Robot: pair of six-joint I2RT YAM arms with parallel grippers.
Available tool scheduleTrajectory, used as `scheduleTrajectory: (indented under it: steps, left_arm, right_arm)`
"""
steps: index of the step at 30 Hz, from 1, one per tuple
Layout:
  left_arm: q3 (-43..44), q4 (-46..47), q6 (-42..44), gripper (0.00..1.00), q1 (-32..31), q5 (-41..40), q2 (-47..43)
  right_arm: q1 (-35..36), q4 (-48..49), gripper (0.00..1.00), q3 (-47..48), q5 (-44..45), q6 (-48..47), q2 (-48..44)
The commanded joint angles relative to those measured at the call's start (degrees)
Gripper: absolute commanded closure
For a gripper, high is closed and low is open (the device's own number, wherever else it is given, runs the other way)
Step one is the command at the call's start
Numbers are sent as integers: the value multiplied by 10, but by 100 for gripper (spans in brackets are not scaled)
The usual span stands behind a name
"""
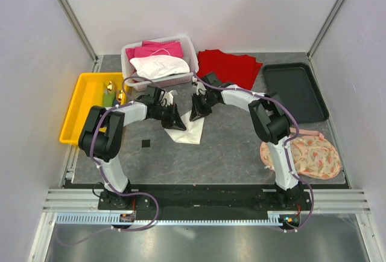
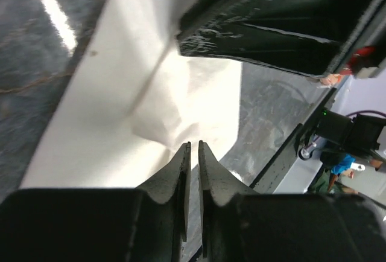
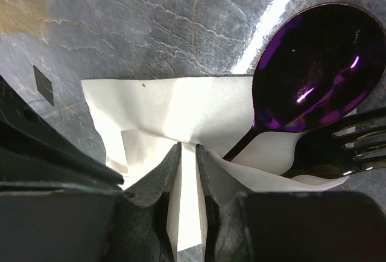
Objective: Place the utensils on the paper napkin and roll it up
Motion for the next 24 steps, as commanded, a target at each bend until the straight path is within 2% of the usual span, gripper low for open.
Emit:
scheduleTrajectory:
  steps: [1,12,17,24]
  left_arm:
    - [11,43,-20,85,-5,24,-8]
    - [18,26,-32,92,-3,-18,76]
    - [21,15,-30,95,1,-25,89]
    - [22,15,-25,96,1,-26,92]
  right_arm:
    - [-2,20,78,-17,7,1,26]
    - [-7,57,80,-33,-48,27,17]
    - [-31,101,81,-52,-107,64,-10]
    - [-47,123,80,-72,-142,86,-36]
